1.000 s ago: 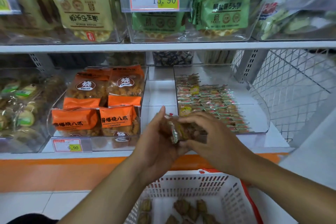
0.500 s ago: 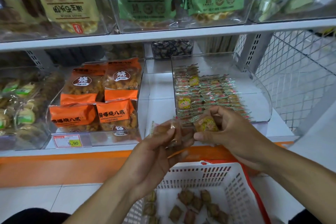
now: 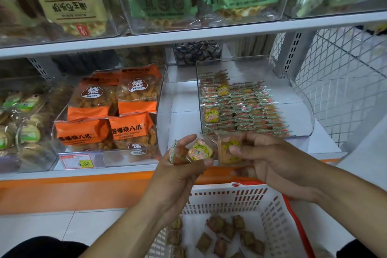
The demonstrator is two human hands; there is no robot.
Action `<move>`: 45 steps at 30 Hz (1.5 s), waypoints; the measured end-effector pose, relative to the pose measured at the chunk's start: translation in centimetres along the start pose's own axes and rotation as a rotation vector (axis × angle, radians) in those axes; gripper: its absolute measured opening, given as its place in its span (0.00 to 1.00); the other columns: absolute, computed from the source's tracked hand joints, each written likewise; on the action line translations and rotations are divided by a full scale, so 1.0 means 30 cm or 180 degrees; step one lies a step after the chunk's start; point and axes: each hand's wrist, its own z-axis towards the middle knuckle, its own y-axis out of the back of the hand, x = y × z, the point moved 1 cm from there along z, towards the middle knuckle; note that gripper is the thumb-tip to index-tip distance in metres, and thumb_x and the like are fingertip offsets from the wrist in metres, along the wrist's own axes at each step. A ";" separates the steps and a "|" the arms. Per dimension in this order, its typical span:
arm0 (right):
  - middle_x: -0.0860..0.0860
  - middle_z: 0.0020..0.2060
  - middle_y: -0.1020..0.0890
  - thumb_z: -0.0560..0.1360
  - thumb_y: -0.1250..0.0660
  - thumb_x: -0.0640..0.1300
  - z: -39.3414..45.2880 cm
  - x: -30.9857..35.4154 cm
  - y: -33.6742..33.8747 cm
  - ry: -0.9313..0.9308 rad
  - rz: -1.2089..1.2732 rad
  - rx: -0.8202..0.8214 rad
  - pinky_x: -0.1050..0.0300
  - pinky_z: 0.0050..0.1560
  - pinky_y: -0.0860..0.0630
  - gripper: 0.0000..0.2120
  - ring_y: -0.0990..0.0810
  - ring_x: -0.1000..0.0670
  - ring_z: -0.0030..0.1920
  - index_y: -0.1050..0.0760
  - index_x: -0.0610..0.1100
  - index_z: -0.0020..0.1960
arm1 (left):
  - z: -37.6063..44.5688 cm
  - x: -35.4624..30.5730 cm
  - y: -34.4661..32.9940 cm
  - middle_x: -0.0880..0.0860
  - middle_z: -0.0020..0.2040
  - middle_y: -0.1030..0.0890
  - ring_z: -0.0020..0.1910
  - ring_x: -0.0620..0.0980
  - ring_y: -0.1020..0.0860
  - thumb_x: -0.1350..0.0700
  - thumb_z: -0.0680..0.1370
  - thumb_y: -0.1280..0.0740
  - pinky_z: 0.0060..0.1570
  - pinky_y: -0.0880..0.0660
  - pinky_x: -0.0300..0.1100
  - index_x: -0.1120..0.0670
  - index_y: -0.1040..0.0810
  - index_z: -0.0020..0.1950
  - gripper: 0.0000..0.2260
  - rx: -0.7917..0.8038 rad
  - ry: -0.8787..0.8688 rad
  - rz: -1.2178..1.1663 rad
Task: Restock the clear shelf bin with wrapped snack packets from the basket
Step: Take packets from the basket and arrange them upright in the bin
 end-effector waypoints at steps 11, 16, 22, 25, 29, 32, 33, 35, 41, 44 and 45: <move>0.39 0.54 0.15 0.69 0.26 0.41 0.006 -0.028 -0.021 -0.0045 0.0022 -0.0264 0.52 0.42 0.17 0.21 0.14 0.43 0.51 0.22 0.37 0.60 | -0.030 -0.011 -0.008 0.58 0.50 0.14 0.49 0.52 0.15 0.67 0.67 0.24 0.47 0.19 0.40 0.53 0.13 0.49 0.14 0.0284 -0.0169 0.0360; 0.40 0.57 0.15 0.73 0.30 0.46 0.005 -0.075 -0.052 0.0003 0.0286 -0.0467 0.48 0.50 0.17 0.20 0.15 0.43 0.53 0.21 0.41 0.63 | -0.035 0.011 -0.011 0.62 0.54 0.15 0.52 0.56 0.16 0.70 0.66 0.25 0.49 0.19 0.43 0.57 0.15 0.55 0.19 0.0230 -0.0392 0.0537; 0.42 0.58 0.15 0.77 0.34 0.48 -0.002 -0.103 -0.060 -0.0312 0.0282 -0.0275 0.43 0.61 0.20 0.16 0.16 0.42 0.57 0.17 0.42 0.61 | -0.025 0.024 0.004 0.64 0.56 0.15 0.53 0.59 0.16 0.71 0.68 0.25 0.51 0.20 0.43 0.60 0.17 0.59 0.21 0.0227 -0.0429 0.0795; 0.43 0.55 0.14 0.75 0.31 0.44 0.005 -0.085 -0.051 -0.0127 0.0188 -0.0541 0.45 0.57 0.20 0.17 0.15 0.43 0.56 0.20 0.42 0.63 | -0.022 0.020 0.004 0.61 0.58 0.16 0.54 0.57 0.17 0.69 0.69 0.28 0.51 0.20 0.42 0.60 0.17 0.59 0.19 0.0296 -0.0119 0.0613; 0.47 0.52 0.13 0.73 0.29 0.44 0.008 -0.056 -0.037 0.0204 -0.0143 -0.0937 0.54 0.45 0.20 0.16 0.15 0.45 0.56 0.20 0.45 0.61 | -0.021 0.004 0.021 0.58 0.50 0.18 0.49 0.55 0.17 0.52 0.70 0.28 0.47 0.21 0.46 0.64 0.17 0.56 0.20 -0.0117 0.0762 -0.0169; 0.47 0.53 0.13 0.68 0.28 0.46 0.006 -0.050 -0.031 0.0220 -0.0293 -0.0881 0.49 0.56 0.25 0.18 0.16 0.44 0.58 0.17 0.46 0.57 | -0.016 -0.003 0.025 0.59 0.56 0.18 0.45 0.53 0.18 0.62 0.77 0.39 0.45 0.23 0.43 0.61 0.17 0.60 0.16 -0.0470 0.0567 -0.0378; 0.47 0.53 0.13 0.68 0.28 0.46 0.004 -0.049 -0.034 0.0220 -0.0291 -0.0792 0.50 0.58 0.25 0.18 0.16 0.45 0.57 0.17 0.45 0.57 | -0.014 -0.006 0.024 0.60 0.57 0.18 0.43 0.53 0.18 0.68 0.78 0.40 0.46 0.23 0.43 0.60 0.18 0.61 0.17 -0.0582 0.0391 -0.0245; 0.45 0.54 0.14 0.67 0.28 0.43 0.002 -0.048 -0.042 0.0193 -0.0129 -0.0571 0.51 0.59 0.24 0.20 0.15 0.46 0.57 0.18 0.42 0.59 | -0.018 -0.017 0.019 0.59 0.57 0.18 0.39 0.54 0.16 0.75 0.77 0.39 0.48 0.23 0.45 0.57 0.20 0.62 0.21 -0.0671 0.0094 0.0013; 0.39 0.57 0.16 0.65 0.29 0.35 0.002 -0.048 -0.061 0.0062 0.0348 -0.0194 0.48 0.60 0.20 0.24 0.17 0.39 0.59 0.23 0.35 0.61 | -0.033 -0.028 0.014 0.50 0.39 0.13 0.38 0.51 0.14 0.76 0.73 0.34 0.41 0.18 0.38 0.59 0.20 0.59 0.19 -0.0643 -0.0363 0.0045; 0.38 0.56 0.16 0.64 0.28 0.34 -0.002 -0.058 -0.072 -0.0008 0.0285 -0.0131 0.51 0.52 0.16 0.26 0.15 0.40 0.54 0.24 0.33 0.61 | -0.034 -0.025 0.001 0.56 0.39 0.16 0.39 0.51 0.16 0.68 0.67 0.28 0.40 0.18 0.39 0.60 0.18 0.53 0.15 -0.0526 -0.0418 -0.0160; 0.38 0.56 0.15 0.64 0.28 0.34 -0.002 -0.061 -0.074 -0.0030 0.0304 -0.0122 0.52 0.49 0.16 0.26 0.15 0.41 0.53 0.25 0.33 0.62 | -0.031 -0.023 0.003 0.58 0.40 0.17 0.40 0.53 0.16 0.66 0.67 0.28 0.41 0.18 0.40 0.59 0.18 0.48 0.11 -0.0496 -0.0428 -0.0210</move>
